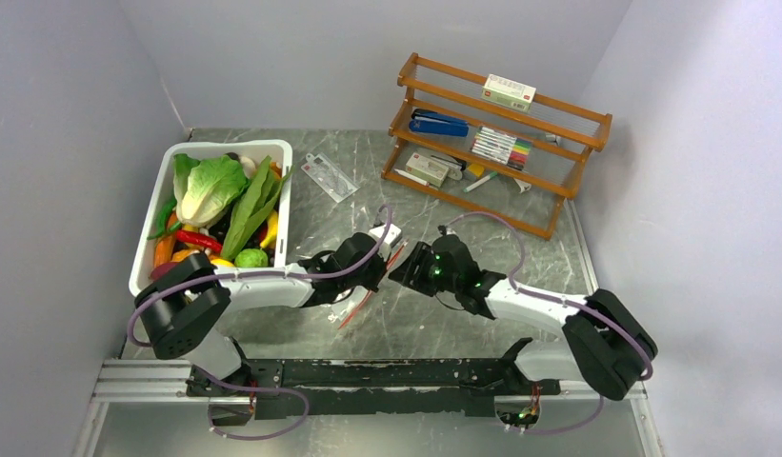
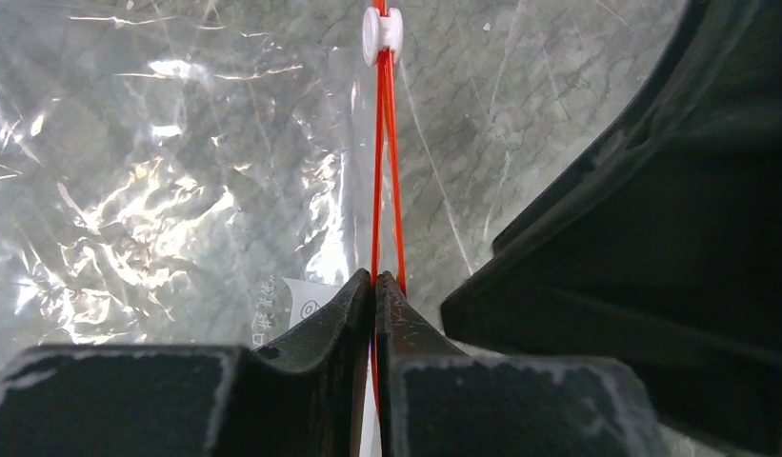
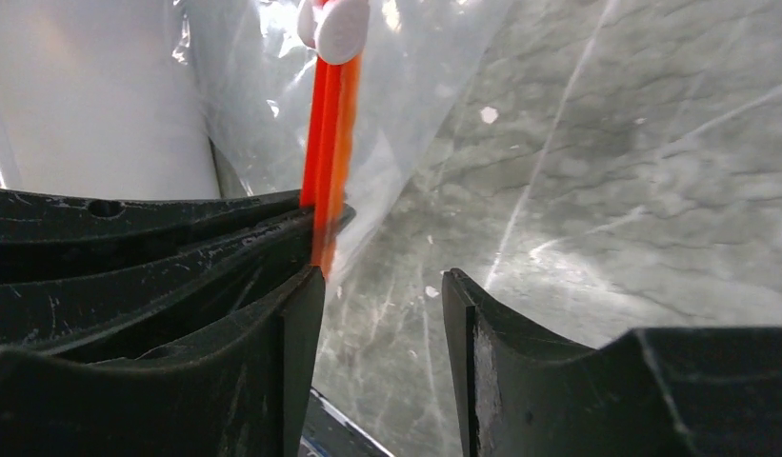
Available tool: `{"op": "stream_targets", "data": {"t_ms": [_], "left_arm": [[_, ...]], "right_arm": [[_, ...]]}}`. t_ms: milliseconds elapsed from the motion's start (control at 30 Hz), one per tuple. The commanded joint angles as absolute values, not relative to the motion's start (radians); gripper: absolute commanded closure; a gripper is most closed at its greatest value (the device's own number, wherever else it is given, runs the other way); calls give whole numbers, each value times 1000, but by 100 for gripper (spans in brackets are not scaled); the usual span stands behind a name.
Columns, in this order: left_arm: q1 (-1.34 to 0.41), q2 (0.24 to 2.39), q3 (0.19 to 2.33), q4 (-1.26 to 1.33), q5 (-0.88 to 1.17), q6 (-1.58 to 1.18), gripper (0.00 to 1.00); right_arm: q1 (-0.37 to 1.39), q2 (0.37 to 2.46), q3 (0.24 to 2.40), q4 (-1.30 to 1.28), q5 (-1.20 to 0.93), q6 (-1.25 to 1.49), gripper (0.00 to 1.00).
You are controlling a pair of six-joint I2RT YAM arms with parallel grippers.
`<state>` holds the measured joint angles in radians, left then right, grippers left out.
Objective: Place the food in the zip-top bag and seal the zipper
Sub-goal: Open the zipper of the food storage bag.
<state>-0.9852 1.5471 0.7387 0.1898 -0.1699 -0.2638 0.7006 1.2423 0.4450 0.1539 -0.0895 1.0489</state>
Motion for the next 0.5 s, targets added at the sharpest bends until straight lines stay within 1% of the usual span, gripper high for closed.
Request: {"op": "stream_targets", "data": {"t_ms": [0, 133, 233, 467], "left_arm": [[-984, 1551, 766, 202, -133, -295, 93], [-983, 1548, 766, 198, -131, -302, 93], [-982, 1543, 761, 200, -133, -305, 93], [-983, 1547, 760, 201, -134, -305, 93]], "right_arm": [[749, 1292, 457, 284, -59, 1177, 52], [804, 1331, 501, 266, -12, 1192, 52], [812, 1358, 514, 272, -8, 1209, 52], [823, 1382, 516, 263, 17, 1224, 57]]}}
